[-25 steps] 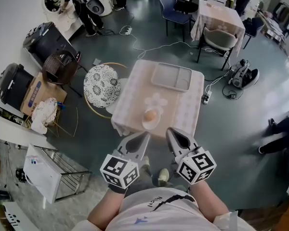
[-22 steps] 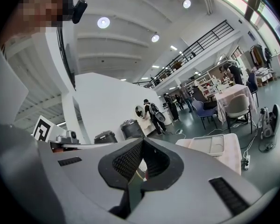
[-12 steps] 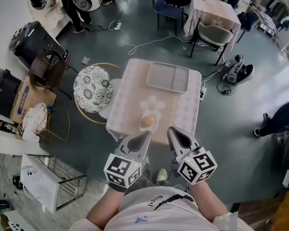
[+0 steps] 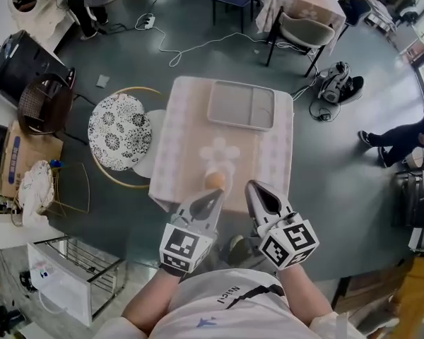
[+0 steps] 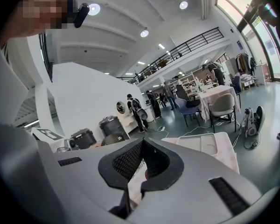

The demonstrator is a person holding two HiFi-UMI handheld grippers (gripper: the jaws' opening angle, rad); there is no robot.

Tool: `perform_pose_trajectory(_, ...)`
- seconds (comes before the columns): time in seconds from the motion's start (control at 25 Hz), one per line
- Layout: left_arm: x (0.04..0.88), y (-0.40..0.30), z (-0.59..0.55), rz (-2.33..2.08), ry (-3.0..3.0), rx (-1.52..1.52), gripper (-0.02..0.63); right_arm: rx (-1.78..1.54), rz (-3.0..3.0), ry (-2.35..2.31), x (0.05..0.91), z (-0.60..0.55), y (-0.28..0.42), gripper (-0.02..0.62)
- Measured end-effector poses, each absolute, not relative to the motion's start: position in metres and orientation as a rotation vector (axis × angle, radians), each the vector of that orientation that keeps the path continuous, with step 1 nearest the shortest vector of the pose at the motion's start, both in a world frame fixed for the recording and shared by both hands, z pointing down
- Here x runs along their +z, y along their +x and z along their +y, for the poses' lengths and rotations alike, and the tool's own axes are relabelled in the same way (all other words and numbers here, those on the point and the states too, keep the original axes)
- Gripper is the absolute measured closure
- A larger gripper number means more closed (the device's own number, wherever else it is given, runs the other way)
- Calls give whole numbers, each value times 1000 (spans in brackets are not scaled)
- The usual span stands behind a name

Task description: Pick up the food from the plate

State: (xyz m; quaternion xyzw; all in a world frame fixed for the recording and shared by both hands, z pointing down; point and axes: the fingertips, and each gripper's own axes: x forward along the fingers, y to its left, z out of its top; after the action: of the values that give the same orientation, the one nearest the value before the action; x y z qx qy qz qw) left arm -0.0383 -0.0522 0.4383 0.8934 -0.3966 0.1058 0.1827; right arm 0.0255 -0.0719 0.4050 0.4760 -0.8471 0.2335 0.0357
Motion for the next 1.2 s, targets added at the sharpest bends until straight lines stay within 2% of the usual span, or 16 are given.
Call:
perform_pose_trajectory(1.04,632,-27,-93,-1010,2489,534,595,901,-2488,1448,551,-123,26,583)
perform_pose_trajectory(1.2,658,-22,-99,-1005,2511,588,447,920,-2483,1445,570,-126,27,583)
